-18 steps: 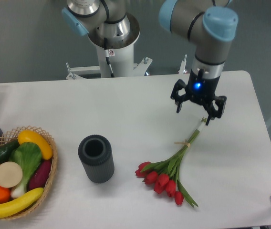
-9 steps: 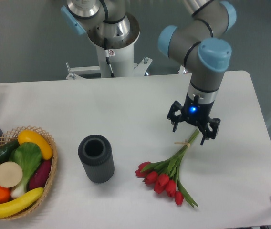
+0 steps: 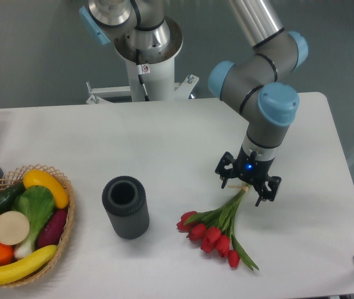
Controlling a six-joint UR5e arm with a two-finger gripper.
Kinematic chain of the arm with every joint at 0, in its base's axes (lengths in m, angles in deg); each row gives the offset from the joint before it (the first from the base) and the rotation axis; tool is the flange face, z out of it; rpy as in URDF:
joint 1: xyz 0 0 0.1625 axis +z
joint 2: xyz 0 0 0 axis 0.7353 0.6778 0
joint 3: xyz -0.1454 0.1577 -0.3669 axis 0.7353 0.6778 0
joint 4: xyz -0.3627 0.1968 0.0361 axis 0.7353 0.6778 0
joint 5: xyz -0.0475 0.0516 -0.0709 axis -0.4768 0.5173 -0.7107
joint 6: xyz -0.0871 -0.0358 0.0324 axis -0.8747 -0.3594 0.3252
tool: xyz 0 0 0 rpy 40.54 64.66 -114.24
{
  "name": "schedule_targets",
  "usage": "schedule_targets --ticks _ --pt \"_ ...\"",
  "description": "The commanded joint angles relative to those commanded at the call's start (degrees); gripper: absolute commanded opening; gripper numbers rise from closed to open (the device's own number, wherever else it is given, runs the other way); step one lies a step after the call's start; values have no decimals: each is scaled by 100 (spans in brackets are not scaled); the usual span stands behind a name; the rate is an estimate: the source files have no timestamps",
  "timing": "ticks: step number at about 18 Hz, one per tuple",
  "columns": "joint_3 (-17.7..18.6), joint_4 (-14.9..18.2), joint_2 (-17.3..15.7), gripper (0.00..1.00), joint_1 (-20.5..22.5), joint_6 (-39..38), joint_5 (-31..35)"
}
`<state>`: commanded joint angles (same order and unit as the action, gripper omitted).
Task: Pick up the flowers from the table
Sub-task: 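Lower the gripper around the tulip stems near the string tie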
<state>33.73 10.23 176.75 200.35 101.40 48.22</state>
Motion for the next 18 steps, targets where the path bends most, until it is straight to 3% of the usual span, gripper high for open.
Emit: schedule_targets --ticks 5,14,18 --pt "-87 -35 167 100 -105 -17 334" --pt "-97 -53 352 100 -176 -193 325" --pt "-97 -299 457 100 -272 -404 334"
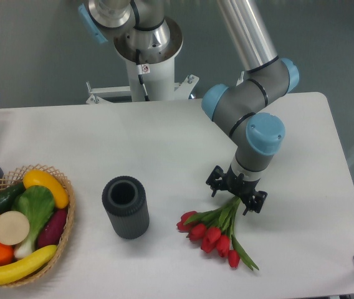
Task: Pick up the flowers from the table
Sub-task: 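Lower the gripper around the tulip stems near the string tie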
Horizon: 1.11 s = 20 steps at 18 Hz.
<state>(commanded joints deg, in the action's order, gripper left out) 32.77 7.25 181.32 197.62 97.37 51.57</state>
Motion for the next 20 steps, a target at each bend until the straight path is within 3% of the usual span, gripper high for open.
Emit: schedule_targets --ticks 15,20 --pt "-70 -35 132 97 -70 17 17" --pt "-88 -44 158 88 -70 8 18"
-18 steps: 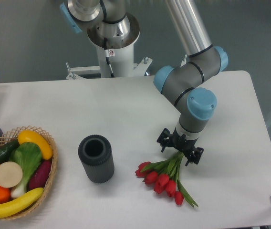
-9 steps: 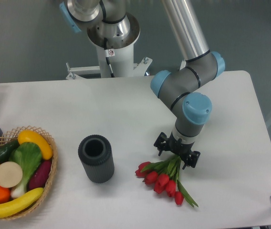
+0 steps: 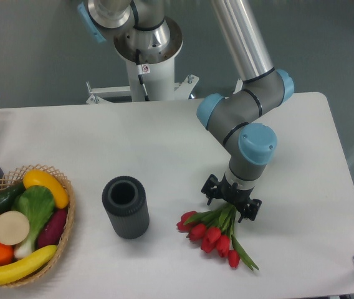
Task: Pick up the flowers from the table
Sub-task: 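Lower the gripper around the tulip stems near the string tie, then close the gripper on the tulip stems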
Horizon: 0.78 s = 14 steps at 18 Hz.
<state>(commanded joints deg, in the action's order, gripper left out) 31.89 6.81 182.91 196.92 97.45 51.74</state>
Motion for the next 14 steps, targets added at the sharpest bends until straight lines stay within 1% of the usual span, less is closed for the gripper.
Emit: schedule_targets --ticks 2,5,7,9,10,13,14 --pt "0 0 0 82 0 0 0" --pt "0 0 -9 70 0 -17 0" --pt "0 0 -17 66 0 -18 0" --pt "9 9 -17 59 0 -26 0" --pt "0 0 -17 58 0 -26 0" --pt "0 -18 -26 49 0 -35 0" --pt "0 -18 -26 48 0 -44 0"
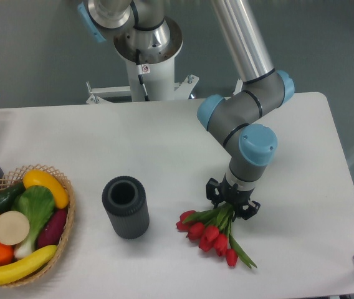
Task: Pick up the flowers from the table
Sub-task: 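Close the gripper on the tulip stems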
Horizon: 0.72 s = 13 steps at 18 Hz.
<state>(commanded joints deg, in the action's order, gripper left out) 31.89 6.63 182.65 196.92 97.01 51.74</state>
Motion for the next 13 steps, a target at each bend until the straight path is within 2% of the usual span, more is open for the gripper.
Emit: schedule_targets --ticks 3,9,13 --pt "0 -9 9 41 -9 -219 0" --pt "-18 0 -9 33 0 -246 -9" --pt "-44 0 -61 33 0 -246 -9"
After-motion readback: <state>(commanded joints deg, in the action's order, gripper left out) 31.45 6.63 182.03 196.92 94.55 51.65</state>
